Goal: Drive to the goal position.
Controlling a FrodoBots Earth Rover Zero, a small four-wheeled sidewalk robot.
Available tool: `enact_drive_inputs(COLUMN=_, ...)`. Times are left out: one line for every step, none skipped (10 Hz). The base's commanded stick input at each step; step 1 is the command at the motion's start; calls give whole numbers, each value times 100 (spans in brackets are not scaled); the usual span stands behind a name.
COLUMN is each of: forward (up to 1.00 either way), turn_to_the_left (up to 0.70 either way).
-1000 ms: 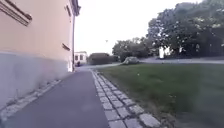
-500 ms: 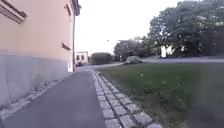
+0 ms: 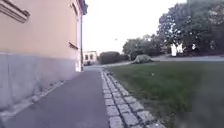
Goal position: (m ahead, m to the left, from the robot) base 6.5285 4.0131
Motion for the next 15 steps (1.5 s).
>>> enact_drive_inputs(forward=50, turn_to_the_left=10)
enact_drive_inputs(forward=50, turn_to_the_left=2)
enact_drive_inputs(forward=50, turn_to_the_left=0)
enact_drive_inputs(forward=50, turn_to_the_left=0)
enact_drive_inputs(forward=50, turn_to_the_left=0)
enact_drive_inputs(forward=50, turn_to_the_left=0)
enact_drive_inputs(forward=50, turn_to_the_left=0)
enact_drive_inputs(forward=50, turn_to_the_left=0)
enact_drive_inputs(forward=50, turn_to_the_left=0)
enact_drive_inputs(forward=50, turn_to_the_left=0)
enact_drive_inputs(forward=50, turn_to_the_left=0)
enact_drive_inputs(forward=50, turn_to_the_left=0)
enact_drive_inputs(forward=50, turn_to_the_left=0)
enact_drive_inputs(forward=50, turn_to_the_left=0)
enact_drive_inputs(forward=50, turn_to_the_left=0)
